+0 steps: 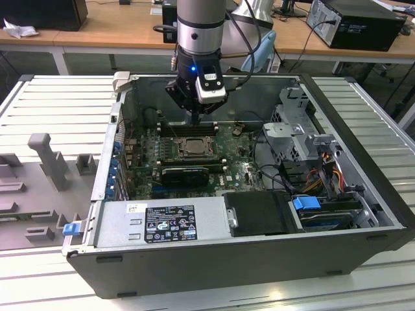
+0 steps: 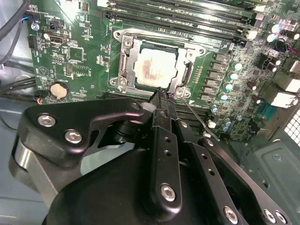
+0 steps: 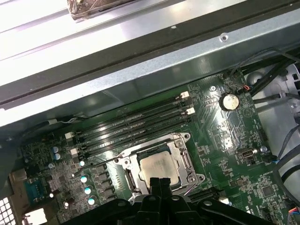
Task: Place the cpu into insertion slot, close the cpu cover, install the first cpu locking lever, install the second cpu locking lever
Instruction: 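Install the first cpu locking lever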
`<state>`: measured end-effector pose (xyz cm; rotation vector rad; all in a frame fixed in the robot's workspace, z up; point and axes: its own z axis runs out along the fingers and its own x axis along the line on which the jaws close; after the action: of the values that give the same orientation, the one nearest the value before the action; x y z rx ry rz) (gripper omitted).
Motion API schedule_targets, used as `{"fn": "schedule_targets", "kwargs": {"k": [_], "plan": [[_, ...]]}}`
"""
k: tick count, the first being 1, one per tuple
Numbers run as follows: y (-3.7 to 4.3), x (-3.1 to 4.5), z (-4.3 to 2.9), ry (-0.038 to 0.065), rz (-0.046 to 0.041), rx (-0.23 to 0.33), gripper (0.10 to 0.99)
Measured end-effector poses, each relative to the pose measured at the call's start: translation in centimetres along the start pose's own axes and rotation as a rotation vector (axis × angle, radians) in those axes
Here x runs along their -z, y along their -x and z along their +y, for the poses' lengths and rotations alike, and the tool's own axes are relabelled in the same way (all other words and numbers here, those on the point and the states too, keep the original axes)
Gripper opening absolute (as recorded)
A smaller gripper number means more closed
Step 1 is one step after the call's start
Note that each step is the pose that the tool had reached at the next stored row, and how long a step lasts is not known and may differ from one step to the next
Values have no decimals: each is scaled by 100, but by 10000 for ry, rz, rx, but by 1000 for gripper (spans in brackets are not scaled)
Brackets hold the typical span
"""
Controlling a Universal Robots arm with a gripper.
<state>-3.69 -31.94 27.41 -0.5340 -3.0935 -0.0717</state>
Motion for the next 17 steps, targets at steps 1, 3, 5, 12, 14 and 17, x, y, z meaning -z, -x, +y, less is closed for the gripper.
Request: {"fn": "schedule_targets", "kwargs": {"k": [1,3,5,12,14,17], "plan": [[0,0,0,-1,2,50,106],[0,0,0,-2,8,169,106],[0,0,0,-3,12,269,106],[0,0,0,-6,26,589,106],[0,0,0,-7,33,717,106],[0,0,0,-9,40,899,106]]}}
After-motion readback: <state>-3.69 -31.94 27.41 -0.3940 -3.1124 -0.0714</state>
